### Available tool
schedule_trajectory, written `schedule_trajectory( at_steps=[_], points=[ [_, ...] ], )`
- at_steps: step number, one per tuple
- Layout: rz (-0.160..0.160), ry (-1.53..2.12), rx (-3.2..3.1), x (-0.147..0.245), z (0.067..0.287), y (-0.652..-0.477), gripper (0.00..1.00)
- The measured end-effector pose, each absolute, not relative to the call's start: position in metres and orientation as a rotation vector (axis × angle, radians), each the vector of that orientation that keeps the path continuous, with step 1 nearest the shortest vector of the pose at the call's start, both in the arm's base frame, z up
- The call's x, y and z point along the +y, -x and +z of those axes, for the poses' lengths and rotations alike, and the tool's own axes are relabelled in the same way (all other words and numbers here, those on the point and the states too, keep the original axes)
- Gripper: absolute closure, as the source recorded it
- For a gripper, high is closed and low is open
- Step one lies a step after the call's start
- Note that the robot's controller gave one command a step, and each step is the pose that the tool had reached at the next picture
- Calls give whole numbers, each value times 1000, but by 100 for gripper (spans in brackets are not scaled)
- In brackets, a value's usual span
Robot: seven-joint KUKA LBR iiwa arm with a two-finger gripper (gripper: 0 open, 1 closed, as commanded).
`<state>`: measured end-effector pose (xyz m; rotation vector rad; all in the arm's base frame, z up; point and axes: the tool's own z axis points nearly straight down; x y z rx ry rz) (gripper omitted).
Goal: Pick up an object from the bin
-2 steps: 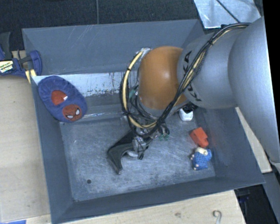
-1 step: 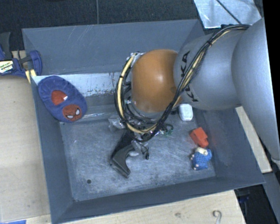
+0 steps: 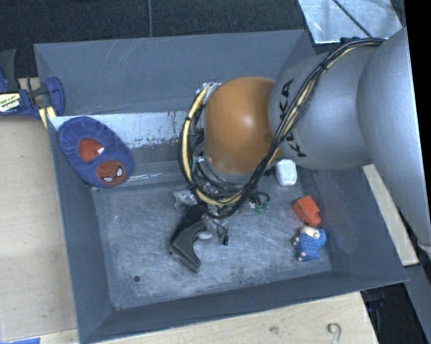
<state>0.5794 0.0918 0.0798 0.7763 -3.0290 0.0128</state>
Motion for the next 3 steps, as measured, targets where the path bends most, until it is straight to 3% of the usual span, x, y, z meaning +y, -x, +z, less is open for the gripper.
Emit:
schedule_trajectory(
  at_steps=[1,2,3],
  points=[
    [4,-465,-3114,45,127,-527,100],
    [0,-471,-3109,48,124,-526,0],
    [-1,69,-3143,59,85,-503,0]
  ],
)
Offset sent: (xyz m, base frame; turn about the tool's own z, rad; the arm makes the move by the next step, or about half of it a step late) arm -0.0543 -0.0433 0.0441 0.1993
